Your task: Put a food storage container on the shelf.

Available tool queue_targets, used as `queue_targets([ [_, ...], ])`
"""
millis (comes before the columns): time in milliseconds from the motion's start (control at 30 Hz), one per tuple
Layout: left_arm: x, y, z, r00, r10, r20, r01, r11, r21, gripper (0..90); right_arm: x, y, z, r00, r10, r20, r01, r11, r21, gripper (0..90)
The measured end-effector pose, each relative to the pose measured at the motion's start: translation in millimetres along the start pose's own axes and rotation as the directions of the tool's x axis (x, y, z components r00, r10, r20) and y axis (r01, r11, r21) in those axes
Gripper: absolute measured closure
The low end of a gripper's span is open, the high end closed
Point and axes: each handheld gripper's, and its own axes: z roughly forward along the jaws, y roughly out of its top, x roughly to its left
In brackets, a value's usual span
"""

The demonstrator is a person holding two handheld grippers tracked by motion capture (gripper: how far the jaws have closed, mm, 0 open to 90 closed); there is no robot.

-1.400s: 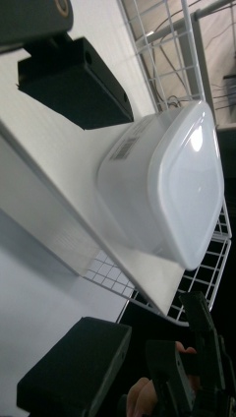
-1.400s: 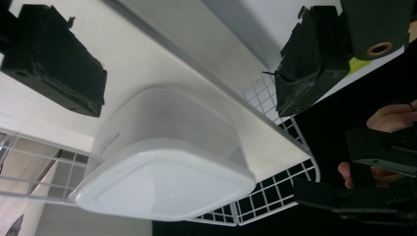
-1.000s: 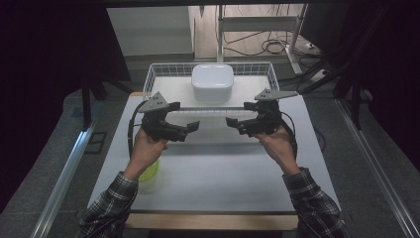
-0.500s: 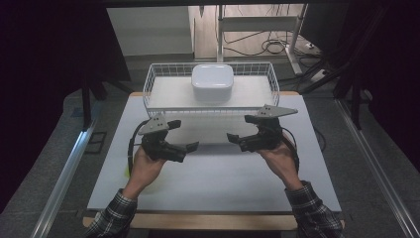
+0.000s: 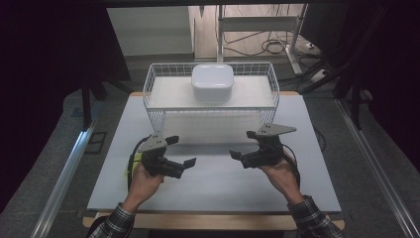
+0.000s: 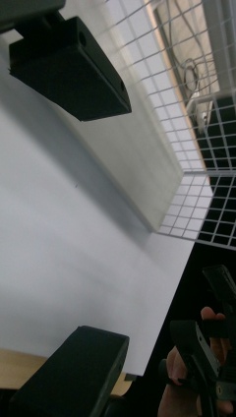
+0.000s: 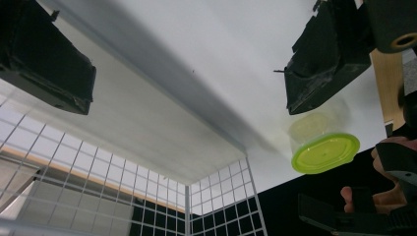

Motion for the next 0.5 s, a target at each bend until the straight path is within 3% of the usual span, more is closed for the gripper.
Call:
queue_targets([
  [267, -7.1, -15.5, 3.4, 0.9996, 0.02, -0.023, -0.018, 0.9985, 0.052, 1.2, 4.4, -20.2, -1.4, 0.9997, 0.007, 0.024, -0.007, 1.0, 0.004, 5.8],
  [333, -10.3, -23.4, 3.0, 0.9971, 0.041, -0.063, -0.037, 0.9967, 0.072, 1.6, 5.6, -26.0, -2.4, 0.9993, 0.014, 0.033, -0.015, 1.0, 0.005, 5.8],
  [500, -12.4, -38.2, 2.5, 0.995, 0.035, -0.093, -0.026, 0.9951, 0.096, 2.0, 6.9, -44.7, -4.4, 0.9989, 0.024, 0.041, -0.025, 0.999, 0.023, 5.8],
])
